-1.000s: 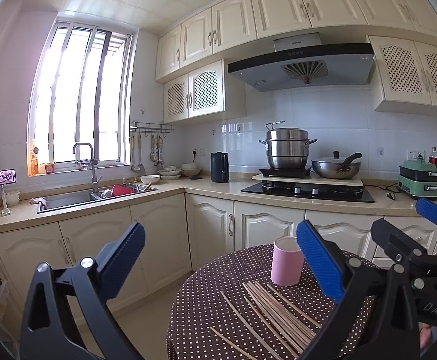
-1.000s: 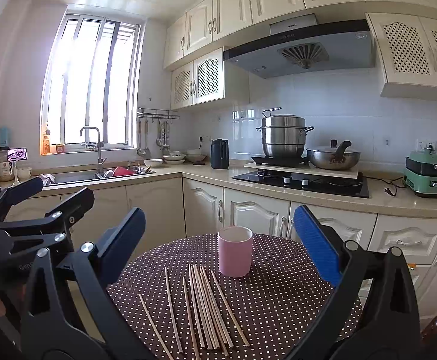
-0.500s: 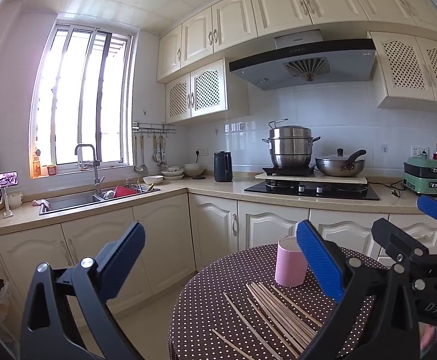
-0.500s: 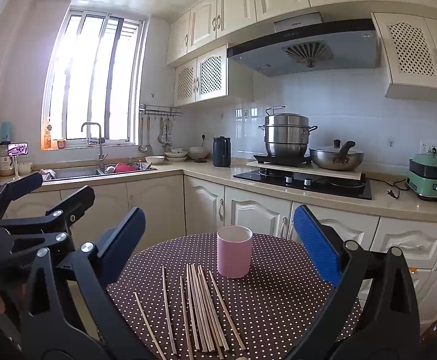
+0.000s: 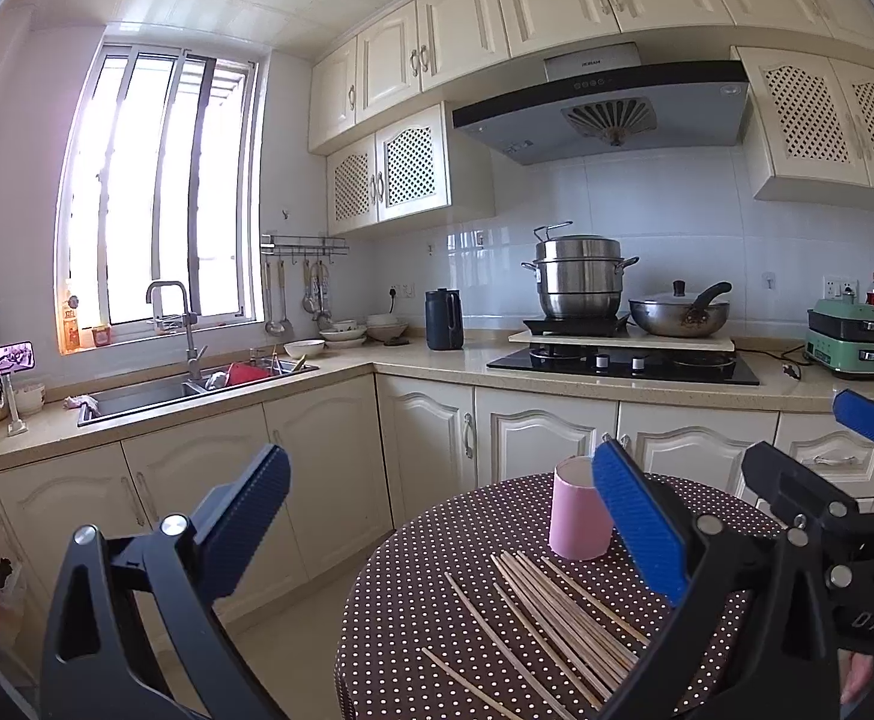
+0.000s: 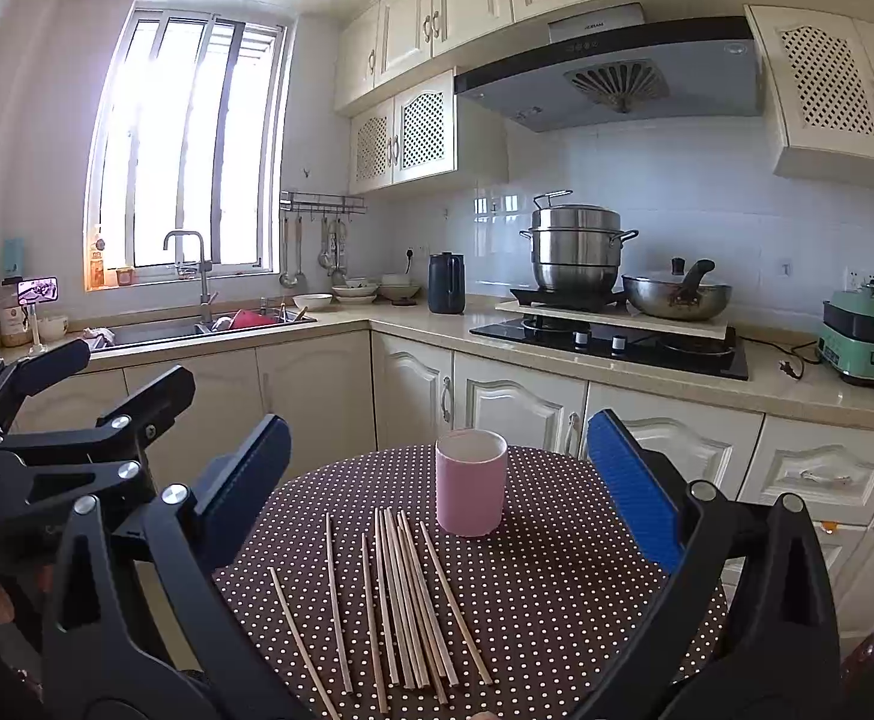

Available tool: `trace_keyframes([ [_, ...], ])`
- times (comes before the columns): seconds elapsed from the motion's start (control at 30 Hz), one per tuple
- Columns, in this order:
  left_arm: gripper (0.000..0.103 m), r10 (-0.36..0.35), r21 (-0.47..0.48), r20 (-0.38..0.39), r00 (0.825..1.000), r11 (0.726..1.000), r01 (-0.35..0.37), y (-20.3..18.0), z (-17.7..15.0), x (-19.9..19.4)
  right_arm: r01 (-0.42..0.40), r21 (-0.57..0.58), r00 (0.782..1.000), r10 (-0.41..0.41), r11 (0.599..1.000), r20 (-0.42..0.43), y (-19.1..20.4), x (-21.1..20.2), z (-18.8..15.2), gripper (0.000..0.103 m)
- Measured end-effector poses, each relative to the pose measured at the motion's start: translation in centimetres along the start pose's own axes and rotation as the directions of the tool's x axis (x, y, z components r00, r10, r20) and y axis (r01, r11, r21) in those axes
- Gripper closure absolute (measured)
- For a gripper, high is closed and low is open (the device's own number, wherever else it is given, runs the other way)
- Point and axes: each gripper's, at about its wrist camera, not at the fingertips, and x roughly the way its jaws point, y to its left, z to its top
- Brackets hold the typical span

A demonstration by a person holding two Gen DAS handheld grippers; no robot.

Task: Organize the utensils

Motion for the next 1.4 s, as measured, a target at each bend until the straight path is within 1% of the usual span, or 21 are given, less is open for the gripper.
trace_keyframes([
  [0.1, 0.004, -0.032, -0.002, -0.040, 0.999, 1.000, 0.032, -0.4, -0.4, 0.6, 0.002, 0.021, 1.000, -0.002, 1.000, -0.027, -0.6, 0.3, -0.4, 0.006],
  [0.17, 0.004, -0.054, -0.015, -0.090, 0.995, 0.999, 0.053, -0.5, -0.8, 1.5, -0.007, 0.033, 0.997, 0.010, 0.999, -0.073, -0.9, 0.9, -0.8, 0.006],
  [0.27, 0.004, -0.084, -0.043, -0.186, 0.979, 0.996, 0.077, -0.3, -1.6, 3.1, -0.012, 0.032, 0.991, 0.016, 0.999, -0.135, -1.1, 2.1, -1.4, 0.006],
  [0.33, 0.004, -0.095, -0.068, -0.264, 0.960, 0.995, 0.079, 0.1, -2.4, 4.4, -0.004, 0.012, 0.987, 0.006, 1.000, -0.158, -1.1, 2.7, -1.8, 0.006],
  [0.43, 0.004, -0.121, -0.113, -0.405, 0.906, 0.990, 0.082, 0.7, -4.4, 6.9, 0.013, 0.004, 0.979, -0.012, 1.000, -0.205, -1.3, 3.7, -2.7, 0.006],
  [0.5, 0.004, -0.139, -0.142, -0.499, 0.856, 0.987, 0.077, 0.9, -6.2, 8.7, 0.025, 0.004, 0.967, -0.024, 1.000, -0.255, -1.6, 4.8, -3.6, 0.006],
  [0.57, 0.004, -0.153, -0.154, -0.551, 0.820, 0.985, 0.080, 1.0, -8.0, 10.1, 0.032, -0.008, 0.954, -0.033, 0.999, -0.299, -1.9, 6.0, -4.6, 0.006],
  [0.63, 0.008, -0.171, -0.173, -0.609, 0.775, 0.982, 0.081, 1.0, -9.8, 11.6, 0.045, -0.019, 0.938, -0.049, 0.999, -0.342, -2.1, 7.1, -5.6, 0.006],
  [0.67, 0.019, -0.188, -0.190, -0.637, 0.747, 0.978, 0.084, 1.0, -10.7, 12.3, 0.045, -0.021, 0.932, -0.050, 0.999, -0.358, -2.2, 7.6, -6.2, 0.006],
  [0.7, 0.024, -0.192, -0.201, -0.674, 0.714, 0.977, 0.073, 1.0, -11.6, 13.1, 0.045, -0.022, 0.926, -0.050, 0.999, -0.373, -2.3, 8.0, -6.6, 0.006],
  [0.8, 0.043, -0.221, -0.237, -0.738, 0.637, 0.970, 0.061, 0.9, -13.9, 14.7, 0.044, -0.037, 0.909, -0.055, 0.998, -0.413, -2.5, 8.9, -7.9, 0.006],
  [0.83, 0.045, -0.224, -0.243, -0.748, 0.624, 0.968, 0.057, 0.8, -14.5, 15.1, 0.042, -0.040, 0.903, -0.055, 0.998, -0.426, -2.6, 9.2, -8.2, 0.006],
  [0.93, 0.056, -0.240, -0.253, -0.779, 0.580, 0.966, 0.059, 0.2, -16.0, 16.0, 0.041, -0.039, 0.884, -0.055, 0.998, -0.464, -3.0, 10.2, -9.1, 0.006],
  [1.0, 0.062, -0.252, -0.268, -0.792, 0.556, 0.962, 0.054, 0.0, -16.6, 16.6, 0.037, -0.046, 0.872, -0.054, 0.998, -0.486, -3.2, 10.9, -9.6, 0.006],
  [1.13, 0.067, -0.292, -0.314, -0.813, 0.504, 0.948, 0.042, -0.2, -17.6, 17.6, 0.032, -0.053, 0.847, -0.055, 0.998, -0.529, -3.6, 12.2, -10.5, 0.006],
  [1.17, 0.069, -0.293, -0.315, -0.817, 0.497, 0.948, 0.040, -0.2, -17.8, 17.8, 0.029, -0.048, 0.841, -0.050, 0.998, -0.538, -3.8, 12.5, -10.7, 0.006],
  [1.2, 0.070, -0.280, -0.302, -0.817, 0.505, 0.952, 0.038, -0.3, -17.8, 17.8, 0.024, -0.041, 0.837, -0.042, 0.999, -0.546, -3.9, 12.7, -10.8, 0.006],
  [1.27, 0.076, -0.262, -0.283, -0.820, 0.508, 0.958, 0.037, -0.4, -17.9, 18.0, 0.012, -0.028, 0.831, -0.026, 1.000, -0.555, -4.1, 13.2, -10.9, 0.006],
  [1.3, 0.085, -0.259, -0.281, -0.819, 0.513, 0.959, 0.036, -0.4, -17.9, 18.1, 0.010, -0.027, 0.830, -0.023, 1.000, -0.558, -4.0, 13.4, -10.9, 0.006],
  [1.33, 0.091, -0.262, -0.286, -0.815, 0.516, 0.958, 0.036, -0.4, -18.1, 18.3, 0.008, -0.028, 0.828, -0.022, 1.000, -0.560, -4.1, 13.6, -10.8, 0.006],
  [1.4, 0.094, -0.267, -0.286, -0.805, 0.529, 0.957, 0.047, -0.4, -18.2, 18.7, 0.002, -0.034, 0.824, -0.020, 0.999, -0.567, -4.1, 14.1, -10.8, 0.006],
])
